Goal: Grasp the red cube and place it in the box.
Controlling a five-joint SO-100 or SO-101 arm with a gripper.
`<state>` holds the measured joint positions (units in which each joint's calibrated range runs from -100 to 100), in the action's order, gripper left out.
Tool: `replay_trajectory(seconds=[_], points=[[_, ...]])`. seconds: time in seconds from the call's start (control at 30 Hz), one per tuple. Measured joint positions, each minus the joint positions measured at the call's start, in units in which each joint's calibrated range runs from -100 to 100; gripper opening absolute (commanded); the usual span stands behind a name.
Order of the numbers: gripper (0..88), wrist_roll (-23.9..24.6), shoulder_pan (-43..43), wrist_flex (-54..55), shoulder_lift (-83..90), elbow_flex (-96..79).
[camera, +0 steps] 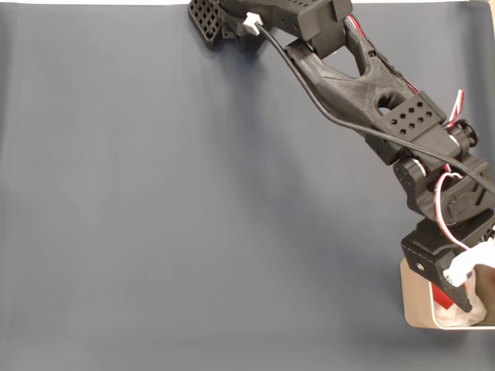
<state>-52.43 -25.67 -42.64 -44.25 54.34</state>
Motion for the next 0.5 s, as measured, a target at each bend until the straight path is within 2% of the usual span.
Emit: replay_trajectory(seconds=[0.5], points=[[43.7,-0.20,0.00,0.00,0.00,0.00]])
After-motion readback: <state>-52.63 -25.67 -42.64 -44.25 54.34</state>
